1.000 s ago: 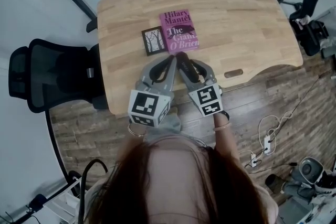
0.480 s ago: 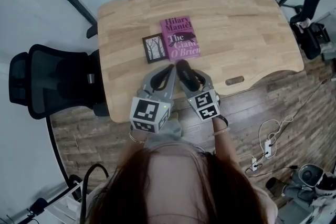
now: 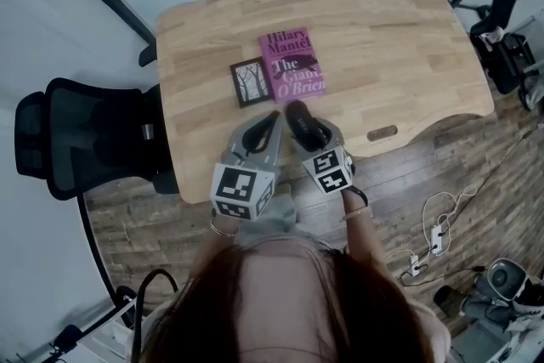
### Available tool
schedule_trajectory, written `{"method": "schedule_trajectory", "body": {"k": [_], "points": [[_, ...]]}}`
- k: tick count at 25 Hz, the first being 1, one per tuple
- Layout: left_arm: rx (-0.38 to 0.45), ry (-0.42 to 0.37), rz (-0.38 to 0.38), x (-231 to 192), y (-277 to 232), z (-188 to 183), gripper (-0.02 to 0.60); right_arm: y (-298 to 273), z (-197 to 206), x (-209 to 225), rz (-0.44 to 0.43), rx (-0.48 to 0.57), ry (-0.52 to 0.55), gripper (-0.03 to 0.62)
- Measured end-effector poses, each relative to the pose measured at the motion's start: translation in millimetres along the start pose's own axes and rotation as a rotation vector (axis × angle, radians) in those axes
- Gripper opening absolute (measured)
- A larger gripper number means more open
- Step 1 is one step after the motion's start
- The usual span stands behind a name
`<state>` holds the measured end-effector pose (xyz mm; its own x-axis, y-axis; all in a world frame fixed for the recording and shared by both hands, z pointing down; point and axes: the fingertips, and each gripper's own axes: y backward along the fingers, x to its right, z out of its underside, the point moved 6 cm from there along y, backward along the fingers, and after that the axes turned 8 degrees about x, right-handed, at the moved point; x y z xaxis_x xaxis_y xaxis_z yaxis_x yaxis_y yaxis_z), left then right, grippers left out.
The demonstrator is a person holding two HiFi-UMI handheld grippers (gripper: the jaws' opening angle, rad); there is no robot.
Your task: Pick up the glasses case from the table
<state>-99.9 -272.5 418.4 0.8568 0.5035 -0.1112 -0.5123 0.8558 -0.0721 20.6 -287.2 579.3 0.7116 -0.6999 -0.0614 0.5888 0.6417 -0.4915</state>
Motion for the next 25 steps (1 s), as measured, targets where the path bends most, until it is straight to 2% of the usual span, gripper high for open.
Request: {"method": "schedule_trajectory", "body": {"k": [12, 25], "points": [[-0.036, 0.021, -0.018, -11.1, -2.4, 14.5, 0.006, -24.3, 21.8, 7.0, 0.006, -0.06, -0.057, 0.33], [-0.05, 0.014, -0.013, -16.0, -9.7, 18.1, 0.006, -43.9, 43.2, 12.5, -0.006, -0.147, -0.063, 0.36]]}}
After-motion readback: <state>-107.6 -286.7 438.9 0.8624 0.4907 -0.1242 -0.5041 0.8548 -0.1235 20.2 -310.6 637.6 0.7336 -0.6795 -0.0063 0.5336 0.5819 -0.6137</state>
